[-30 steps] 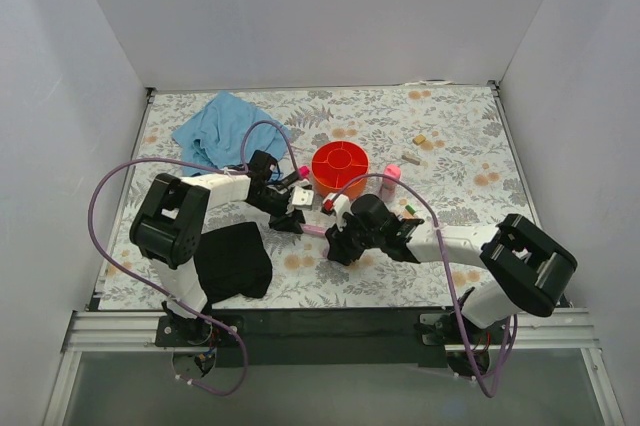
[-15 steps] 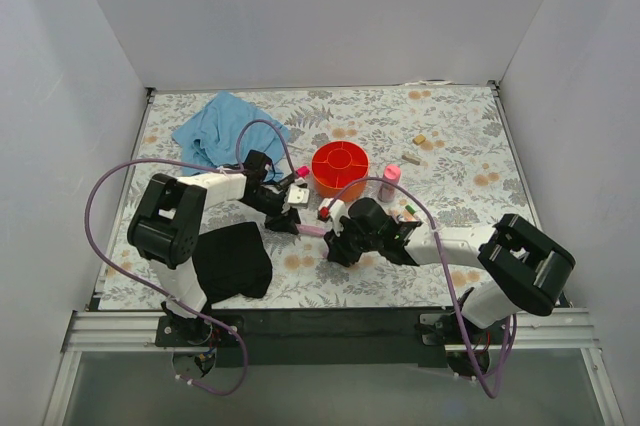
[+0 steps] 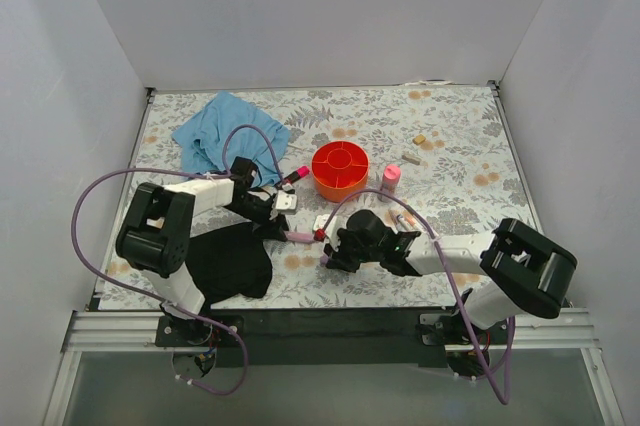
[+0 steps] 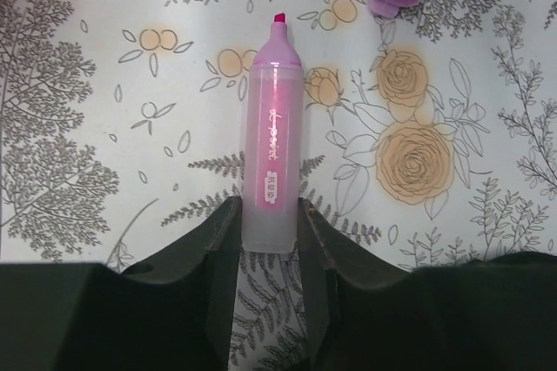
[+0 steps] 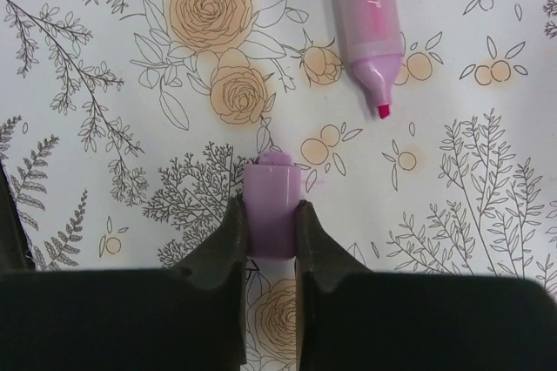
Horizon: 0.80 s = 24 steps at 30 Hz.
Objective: Sort the stationery into containers
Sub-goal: Close the pen cap on the pen.
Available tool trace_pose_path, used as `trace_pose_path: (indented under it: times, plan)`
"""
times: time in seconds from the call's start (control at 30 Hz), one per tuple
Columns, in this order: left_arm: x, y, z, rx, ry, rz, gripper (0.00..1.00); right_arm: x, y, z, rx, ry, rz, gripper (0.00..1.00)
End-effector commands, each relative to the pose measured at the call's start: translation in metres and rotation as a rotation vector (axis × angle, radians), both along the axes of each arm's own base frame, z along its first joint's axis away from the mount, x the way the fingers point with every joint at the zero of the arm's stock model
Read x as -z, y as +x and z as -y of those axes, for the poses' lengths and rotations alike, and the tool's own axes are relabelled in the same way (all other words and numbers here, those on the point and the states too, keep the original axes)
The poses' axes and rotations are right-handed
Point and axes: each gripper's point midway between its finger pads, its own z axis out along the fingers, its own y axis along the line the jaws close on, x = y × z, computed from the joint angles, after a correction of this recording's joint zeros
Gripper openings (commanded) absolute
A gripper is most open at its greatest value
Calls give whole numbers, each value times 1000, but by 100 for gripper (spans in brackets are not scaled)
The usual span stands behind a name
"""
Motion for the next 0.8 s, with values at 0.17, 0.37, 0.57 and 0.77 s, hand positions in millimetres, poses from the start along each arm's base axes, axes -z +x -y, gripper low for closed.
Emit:
trace_pose_path:
  times: [0.17,0.37,0.57,0.77]
  plan:
    - [0,-30,-26,-6,3,-36,0,-5,3,8,-109,-12,159,1]
    - [-19,-34,-14,-12,-97,-31,0,-12,0,9,-106,68,198,1]
    - [-27,-42,-8,-22,-127,-53,0,-14,-2,1,-144,96,205,1]
    - [-16,-50,-6,-5,-82,-41,0,-7,-4,-9,-184,89,178,1]
